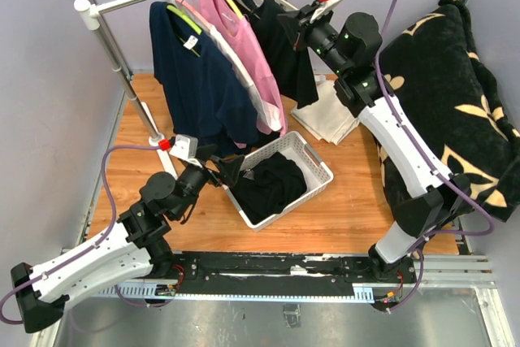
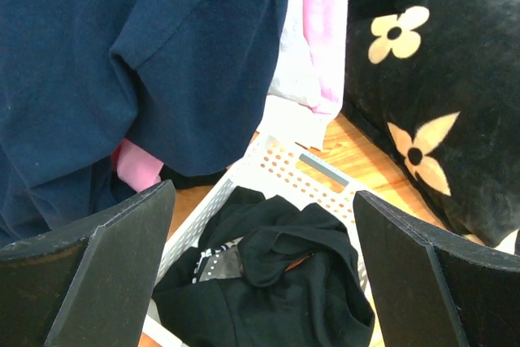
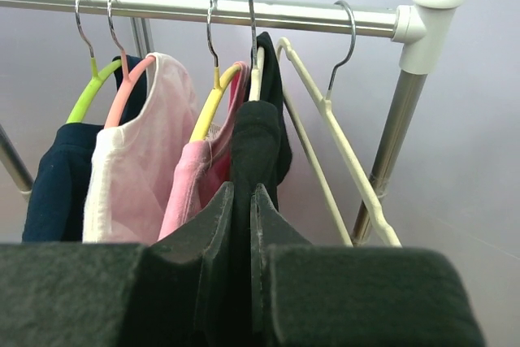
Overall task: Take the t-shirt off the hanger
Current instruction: Pick up the hanger from the clothesline.
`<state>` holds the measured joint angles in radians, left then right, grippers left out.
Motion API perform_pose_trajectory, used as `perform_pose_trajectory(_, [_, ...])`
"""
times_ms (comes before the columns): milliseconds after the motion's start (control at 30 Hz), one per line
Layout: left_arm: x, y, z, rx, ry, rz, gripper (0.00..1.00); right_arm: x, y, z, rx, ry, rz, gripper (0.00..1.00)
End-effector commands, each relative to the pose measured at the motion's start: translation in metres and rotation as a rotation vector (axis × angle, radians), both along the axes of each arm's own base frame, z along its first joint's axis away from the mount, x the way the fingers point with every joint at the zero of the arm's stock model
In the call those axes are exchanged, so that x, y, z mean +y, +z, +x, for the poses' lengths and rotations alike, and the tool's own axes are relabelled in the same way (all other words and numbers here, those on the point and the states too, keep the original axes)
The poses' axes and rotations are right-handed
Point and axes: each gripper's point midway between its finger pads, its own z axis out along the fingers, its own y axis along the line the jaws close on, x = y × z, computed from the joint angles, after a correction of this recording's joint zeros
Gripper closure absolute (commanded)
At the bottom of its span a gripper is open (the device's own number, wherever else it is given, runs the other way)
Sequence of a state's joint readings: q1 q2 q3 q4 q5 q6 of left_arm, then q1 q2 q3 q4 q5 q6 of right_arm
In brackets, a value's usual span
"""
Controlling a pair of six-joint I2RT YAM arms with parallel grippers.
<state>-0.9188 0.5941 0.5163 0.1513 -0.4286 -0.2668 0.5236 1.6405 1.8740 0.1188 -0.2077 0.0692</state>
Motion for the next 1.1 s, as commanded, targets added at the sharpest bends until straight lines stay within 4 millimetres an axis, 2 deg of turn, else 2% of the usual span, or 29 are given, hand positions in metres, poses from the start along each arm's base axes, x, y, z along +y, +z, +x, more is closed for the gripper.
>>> perform_pose_trajectory(0, [0.002,0.034,0.0,-0.061,0.008,-0.058,0.04,-0.011,0.051,-0.028,-0.152,-0.011,0.069,0.99])
perform_pose_trajectory(233, [0.0,0.06,0.002,-0.107,0.011,-0.081,0.0,-0.024,0.038,-0.045,-0.143,-0.026,0.046,0.99])
perform_pose_trajectory(400, [-0.009,0.086,0.003,-0.174,-0.018,-0.123,0.0,-0.044,0.032,-0.076,-0.165,-0.034,0.053,0.99])
perform_pose_trajectory(800, [-0.047,0.156,0.019,-0.289,-0.076,-0.132,0.03,-0.11,0.053,-0.163,-0.275,-0.1,0.095,0.99])
perform_pose_trajectory(1067, [-0.073,0.206,0.033,-0.379,-0.093,-0.109,0.03,-0.147,0.071,-0.208,-0.348,-0.156,0.146,0.99])
